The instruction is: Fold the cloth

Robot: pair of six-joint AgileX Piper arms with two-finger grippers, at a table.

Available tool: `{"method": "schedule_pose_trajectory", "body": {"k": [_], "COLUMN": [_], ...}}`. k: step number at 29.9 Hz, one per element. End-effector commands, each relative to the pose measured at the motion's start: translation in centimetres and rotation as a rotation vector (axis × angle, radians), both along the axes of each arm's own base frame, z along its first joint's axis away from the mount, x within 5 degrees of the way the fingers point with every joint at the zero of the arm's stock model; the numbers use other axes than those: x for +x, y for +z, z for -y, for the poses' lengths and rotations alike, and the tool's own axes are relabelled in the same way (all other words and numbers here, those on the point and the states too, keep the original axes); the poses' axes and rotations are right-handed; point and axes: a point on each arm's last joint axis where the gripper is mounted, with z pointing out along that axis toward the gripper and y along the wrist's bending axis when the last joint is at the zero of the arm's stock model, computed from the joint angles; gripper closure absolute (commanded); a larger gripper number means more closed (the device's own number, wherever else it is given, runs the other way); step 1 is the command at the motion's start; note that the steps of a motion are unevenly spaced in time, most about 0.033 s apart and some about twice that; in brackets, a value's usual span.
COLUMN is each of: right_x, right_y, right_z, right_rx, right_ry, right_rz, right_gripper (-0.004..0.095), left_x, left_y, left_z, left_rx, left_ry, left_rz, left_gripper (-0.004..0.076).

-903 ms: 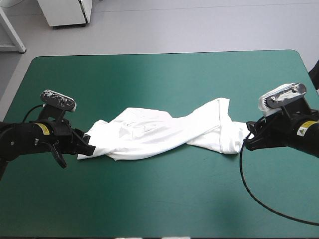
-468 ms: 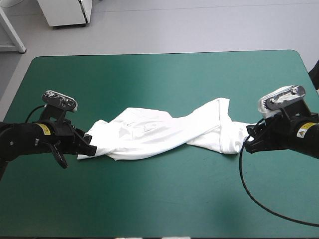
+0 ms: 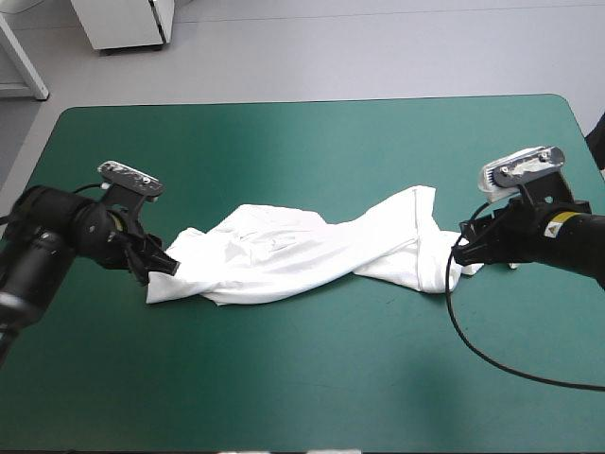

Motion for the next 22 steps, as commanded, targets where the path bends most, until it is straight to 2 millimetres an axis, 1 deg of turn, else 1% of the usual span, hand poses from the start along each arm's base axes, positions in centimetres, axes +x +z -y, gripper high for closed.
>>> {"method": "schedule_pose_trajectory", "body": {"k": [1,3,5,8,12,15,19,22], "right_x": [1.3,1.8,2.2,2.4,2.4,2.4,2.4,2.4], "right_y": [0.7,0.7,1.1,1.6,1.9,1.9,2.0,2.0], "right_z": [-0.3,-0.3,-0.3,-0.1,0.0,0.0,0.0,-0.1], "right_rx": [0.025,0.014,0.006,-0.002,-0.012,-0.011,-0.008,-0.006], "right_ry": [0.002,0.0,-0.007,-0.016,-0.02,-0.02,-0.022,-0.021], "right_rz": [0.06,0.063,0.088,0.128,0.145,0.145,0.158,0.158], "right_gripper": [0.0412,0.0412,0.0412,0.0412,0.0412,0.0412,0.0412,0.0412], "left_x": [2.5,4.4,5.8,7.1,8.5,9.3,10.4,11.3], "left_y": [-2.0,-3.8,-5.4,-6.8,-7.9,-8.2,-8.1,-8.8], "left_z": [0.3,0.3,-0.1,-1.2,-3.3,-4.2,-4.2,-4.0], "left_rx": [0.084,0.115,0.111,0.07,-0.003,-0.066,-0.121,-0.137], "left_ry": [0.021,0.031,0.058,0.102,0.161,0.186,0.173,0.168], "left_rz": [-0.092,-0.142,-0.19,-0.225,-0.223,-0.216,-0.198,-0.217], "left_gripper": [0.0282,0.0281,0.0281,0.0281,0.0281,0.0281,0.0281,0.0281]}}
